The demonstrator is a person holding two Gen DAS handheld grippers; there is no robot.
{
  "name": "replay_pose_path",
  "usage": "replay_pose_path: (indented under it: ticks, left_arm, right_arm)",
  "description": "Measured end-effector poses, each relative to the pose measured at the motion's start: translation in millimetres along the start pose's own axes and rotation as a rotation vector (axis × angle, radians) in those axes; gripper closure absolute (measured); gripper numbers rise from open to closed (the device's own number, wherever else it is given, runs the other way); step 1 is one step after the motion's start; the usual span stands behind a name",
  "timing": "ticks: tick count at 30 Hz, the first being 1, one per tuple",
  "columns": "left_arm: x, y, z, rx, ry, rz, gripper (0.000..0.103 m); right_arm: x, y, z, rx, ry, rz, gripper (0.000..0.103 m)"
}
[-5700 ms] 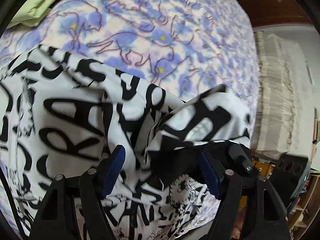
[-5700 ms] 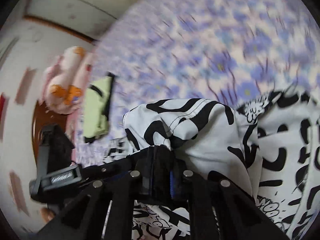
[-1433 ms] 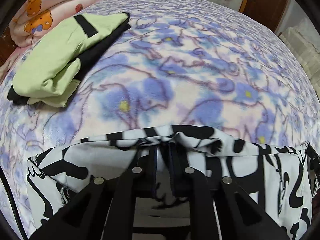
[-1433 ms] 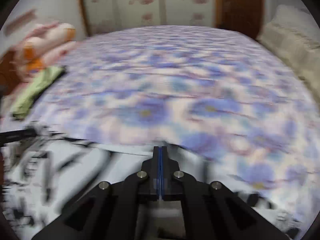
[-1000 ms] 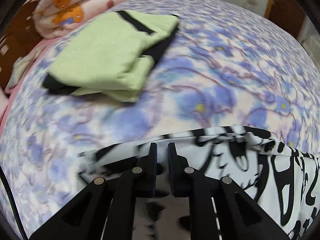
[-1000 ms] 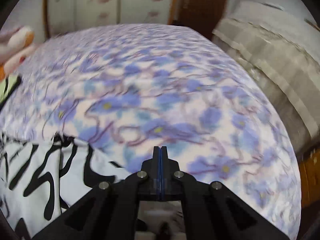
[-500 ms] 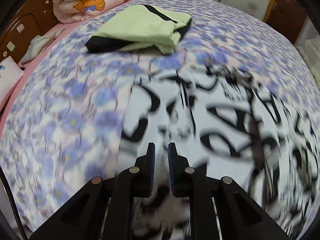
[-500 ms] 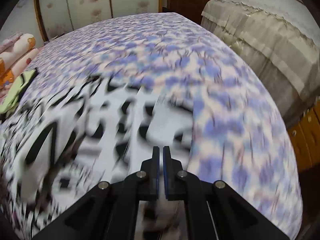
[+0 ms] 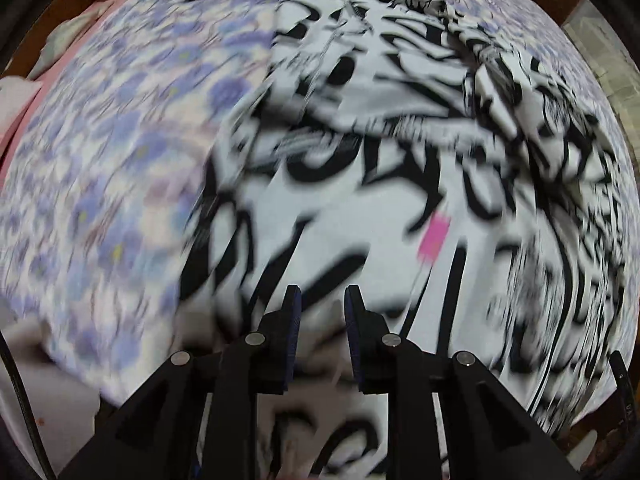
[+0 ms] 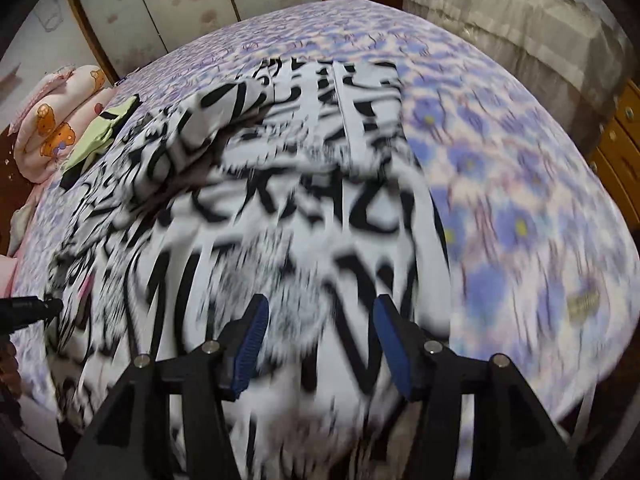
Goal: Fold large clothes
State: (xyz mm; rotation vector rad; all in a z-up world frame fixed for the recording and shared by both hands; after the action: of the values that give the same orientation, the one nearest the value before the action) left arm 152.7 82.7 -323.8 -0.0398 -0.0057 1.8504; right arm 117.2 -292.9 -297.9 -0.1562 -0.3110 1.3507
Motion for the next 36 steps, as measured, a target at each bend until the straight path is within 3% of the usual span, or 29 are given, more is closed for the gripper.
replay_pose_path:
  ticks: [3, 6, 9, 11, 14, 21, 26, 31, 36]
  left_arm:
    - [12, 35, 7, 0.012, -0.006, 0.027, 0.080]
    - [22, 67, 15, 0.020, -0.011, 0.047, 0.077]
    - [35, 94, 23, 0.023, -0.016, 0.089, 0.069]
    - [44, 110, 25, 0.028, -0.004, 0.118, 0.053]
    - [59, 128, 25, 0.040, 0.000, 0.144, 0.049]
    - [83, 136, 7, 0.106, -0.021, 0.161, 0.037]
    - [91, 133, -2, 0.126, -0.035, 0.134, 0.032]
    - [91, 119, -19, 0.160, 0.103, 0.121, 0.032]
    - [93, 112, -44, 0.254, 0.218, 0.161, 0.032]
  right_arm:
    - [-4, 29, 9, 0.034, 0.019, -0.015, 0.038]
    - [-11, 57, 16, 0.086, 0.033, -0.050, 0.037]
    - [-20, 76, 23, 0.117, 0.048, -0.069, 0.032]
    - [-29, 85, 22, 0.145, 0.029, -0.104, 0.030]
    - [-38, 94, 13, 0.197, -0.013, -0.142, 0.029]
    - [-40, 107, -29, 0.337, -0.147, -0.213, 0.030]
    - [-48, 107, -45, 0.334, -0.254, -0.393, 0.030]
    - [-54, 108, -51, 0.371, -0.283, -0.479, 0.041]
    - [-55, 104, -52, 0.408, -0.271, -0.494, 0.047]
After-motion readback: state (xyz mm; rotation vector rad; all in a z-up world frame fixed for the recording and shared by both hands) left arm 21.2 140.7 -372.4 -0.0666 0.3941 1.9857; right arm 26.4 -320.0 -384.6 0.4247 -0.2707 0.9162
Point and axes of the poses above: each gripper's, at about its wrist camera, not at the fingertips, and z roughly against the way its jaws point, x to its left, y to its underside, the point moved 7 cm from there along -z, roughly the way its jaws point, and after that the axes turned 10 degrees about x, right-handed, at the moved point
